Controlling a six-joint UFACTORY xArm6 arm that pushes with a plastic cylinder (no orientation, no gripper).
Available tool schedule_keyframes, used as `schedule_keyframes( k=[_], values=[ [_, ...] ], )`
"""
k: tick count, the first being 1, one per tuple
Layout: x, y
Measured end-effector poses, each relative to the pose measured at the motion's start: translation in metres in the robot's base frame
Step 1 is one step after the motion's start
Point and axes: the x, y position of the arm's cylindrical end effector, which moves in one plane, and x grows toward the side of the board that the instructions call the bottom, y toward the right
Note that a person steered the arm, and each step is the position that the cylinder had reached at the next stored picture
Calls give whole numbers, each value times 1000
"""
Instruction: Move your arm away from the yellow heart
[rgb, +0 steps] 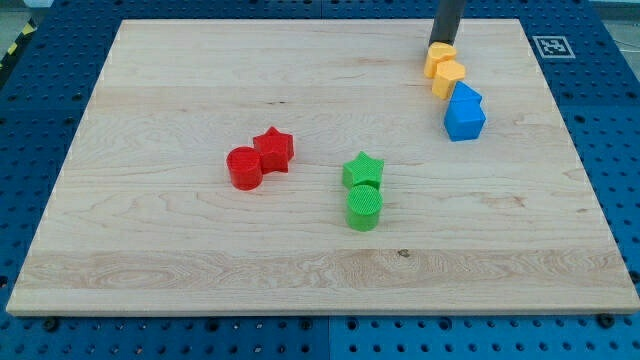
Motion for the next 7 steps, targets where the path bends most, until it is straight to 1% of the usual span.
schedule_keyframes(
  k=[3,4,5,7],
  values=[
    [3,0],
    [-15,-10],
    [-23,-37],
    [-21,-157]
  ],
)
